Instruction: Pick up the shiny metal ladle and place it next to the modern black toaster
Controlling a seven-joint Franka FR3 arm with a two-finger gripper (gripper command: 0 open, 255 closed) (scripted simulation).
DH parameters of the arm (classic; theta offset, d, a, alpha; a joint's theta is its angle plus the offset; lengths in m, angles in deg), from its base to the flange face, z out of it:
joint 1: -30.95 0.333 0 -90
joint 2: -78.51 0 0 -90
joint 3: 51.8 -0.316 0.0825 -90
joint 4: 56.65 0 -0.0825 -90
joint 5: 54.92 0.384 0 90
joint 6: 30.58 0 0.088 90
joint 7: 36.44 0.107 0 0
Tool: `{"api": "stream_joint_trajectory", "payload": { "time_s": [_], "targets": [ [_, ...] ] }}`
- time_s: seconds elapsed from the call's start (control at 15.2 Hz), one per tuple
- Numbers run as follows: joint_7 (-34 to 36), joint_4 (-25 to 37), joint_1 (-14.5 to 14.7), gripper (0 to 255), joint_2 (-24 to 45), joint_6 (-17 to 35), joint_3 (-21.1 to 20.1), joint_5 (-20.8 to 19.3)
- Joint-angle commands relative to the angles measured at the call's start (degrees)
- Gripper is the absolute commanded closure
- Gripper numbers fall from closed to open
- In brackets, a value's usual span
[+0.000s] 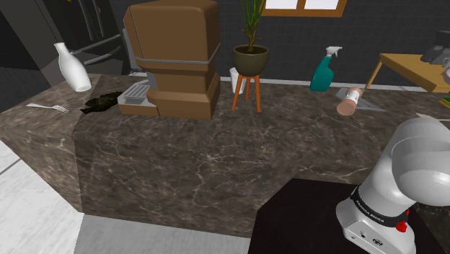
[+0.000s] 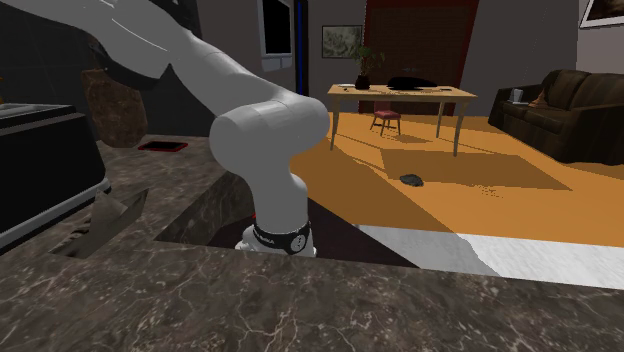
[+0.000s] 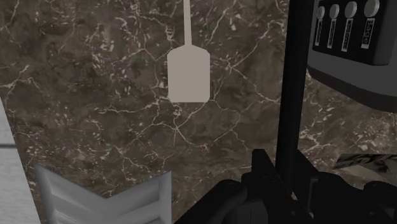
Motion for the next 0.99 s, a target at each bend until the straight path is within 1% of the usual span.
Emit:
{"api": "stream_joint_trajectory", "payload": {
  "time_s": [0.0,0.92],
  "targets": [
    [0.3,-1.8,-0.7,255,-0.9,1.0,0.5,-0.6],
    [1.7,-10.3,-3.3,255,-5.7,7.2,5.2,-5.4]
  ]
}}
